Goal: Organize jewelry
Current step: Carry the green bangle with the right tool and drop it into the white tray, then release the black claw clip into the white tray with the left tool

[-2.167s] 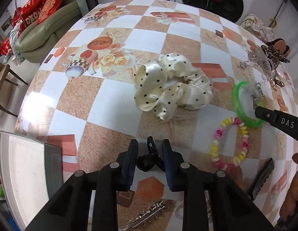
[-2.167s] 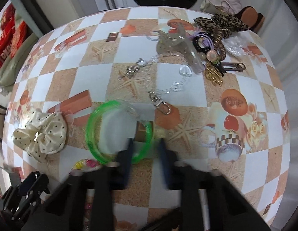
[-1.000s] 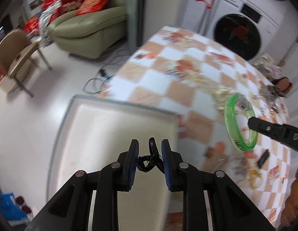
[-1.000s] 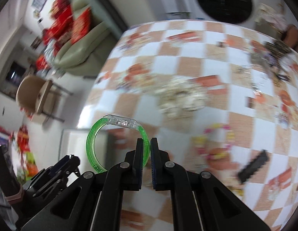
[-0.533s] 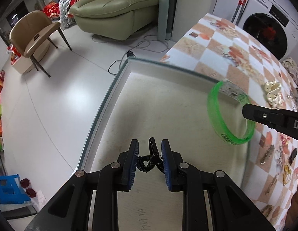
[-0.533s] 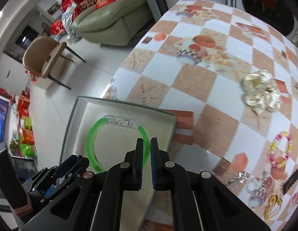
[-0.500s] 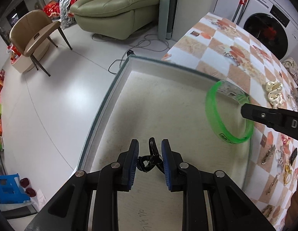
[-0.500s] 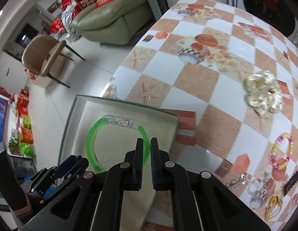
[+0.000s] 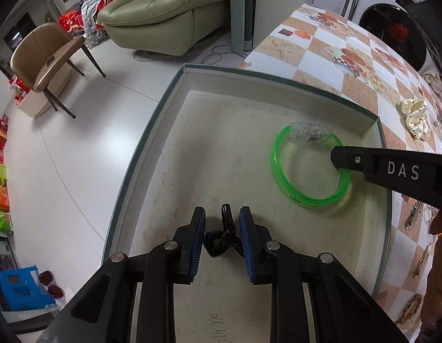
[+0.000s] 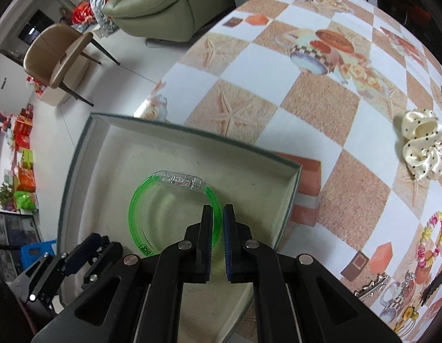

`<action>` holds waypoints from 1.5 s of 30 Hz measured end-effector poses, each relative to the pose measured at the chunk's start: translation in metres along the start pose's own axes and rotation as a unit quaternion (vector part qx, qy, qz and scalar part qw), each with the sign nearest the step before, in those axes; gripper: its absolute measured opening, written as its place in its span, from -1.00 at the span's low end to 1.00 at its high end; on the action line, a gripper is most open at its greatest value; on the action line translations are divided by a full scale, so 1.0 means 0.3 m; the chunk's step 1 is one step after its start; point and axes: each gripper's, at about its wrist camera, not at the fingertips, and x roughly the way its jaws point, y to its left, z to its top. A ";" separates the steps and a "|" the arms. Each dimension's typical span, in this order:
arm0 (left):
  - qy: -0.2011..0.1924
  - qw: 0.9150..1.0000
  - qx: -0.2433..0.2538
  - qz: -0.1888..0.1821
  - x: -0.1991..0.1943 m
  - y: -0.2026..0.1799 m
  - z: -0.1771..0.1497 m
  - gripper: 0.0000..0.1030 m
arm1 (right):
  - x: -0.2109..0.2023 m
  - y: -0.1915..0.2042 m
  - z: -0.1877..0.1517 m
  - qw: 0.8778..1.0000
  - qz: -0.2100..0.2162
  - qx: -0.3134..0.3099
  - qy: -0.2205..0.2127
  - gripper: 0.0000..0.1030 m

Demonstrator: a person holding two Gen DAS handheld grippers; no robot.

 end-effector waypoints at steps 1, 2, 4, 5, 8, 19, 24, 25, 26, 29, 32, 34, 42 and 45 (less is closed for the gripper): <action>0.000 1.000 0.001 0.001 0.000 0.000 0.000 -0.41 | 0.000 0.003 -0.001 1.000 -0.002 -0.004 -0.001 -0.84; 0.000 1.000 0.002 0.002 -0.002 0.000 -0.001 -0.41 | 0.001 0.007 0.000 1.000 -0.005 -0.007 -0.001 -0.84; 0.001 1.000 0.006 0.006 -0.003 -0.005 0.002 -0.41 | -0.002 0.007 0.000 1.000 -0.007 -0.008 0.001 -0.84; 0.001 1.000 0.007 0.007 -0.004 -0.004 0.001 -0.41 | -0.002 0.005 0.001 1.000 -0.007 -0.008 0.002 -0.84; 0.005 1.000 0.005 0.008 -0.004 -0.004 0.008 -0.41 | -0.005 0.001 0.002 1.000 0.001 -0.008 0.004 -0.75; -0.019 0.999 -0.001 0.030 -0.042 0.000 0.000 0.98 | -0.093 -0.027 0.016 0.998 0.063 0.023 -0.023 0.06; -0.009 1.000 0.007 0.023 -0.047 -0.017 0.003 0.98 | -0.191 -0.060 0.012 0.994 0.084 0.043 -0.051 0.10; -0.009 1.000 0.008 0.023 -0.051 -0.019 0.002 0.98 | -0.203 -0.052 0.014 0.994 0.085 0.046 -0.054 0.11; -0.010 1.000 0.007 0.023 -0.056 -0.022 0.003 0.98 | -0.221 -0.063 0.009 0.993 0.086 0.049 -0.057 0.18; -0.014 1.000 0.006 0.024 -0.073 -0.030 0.003 1.00 | -0.265 -0.093 -0.015 0.992 0.091 0.060 -0.068 0.37; -0.014 1.000 0.008 0.026 -0.084 -0.042 0.003 1.00 | -0.307 -0.139 -0.043 0.990 0.094 0.074 -0.078 0.56; -0.014 0.999 0.011 0.027 -0.096 -0.053 0.001 1.00 | -0.325 -0.168 -0.062 0.988 0.093 0.087 -0.084 0.56; -0.018 0.999 0.041 0.015 -0.157 -0.133 0.011 1.00 | -0.413 -0.358 -0.153 0.979 0.083 0.143 -0.118 1.00; -0.022 0.998 0.057 0.006 -0.182 -0.177 0.020 1.00 | -0.435 -0.427 -0.190 0.977 0.072 0.162 -0.121 1.00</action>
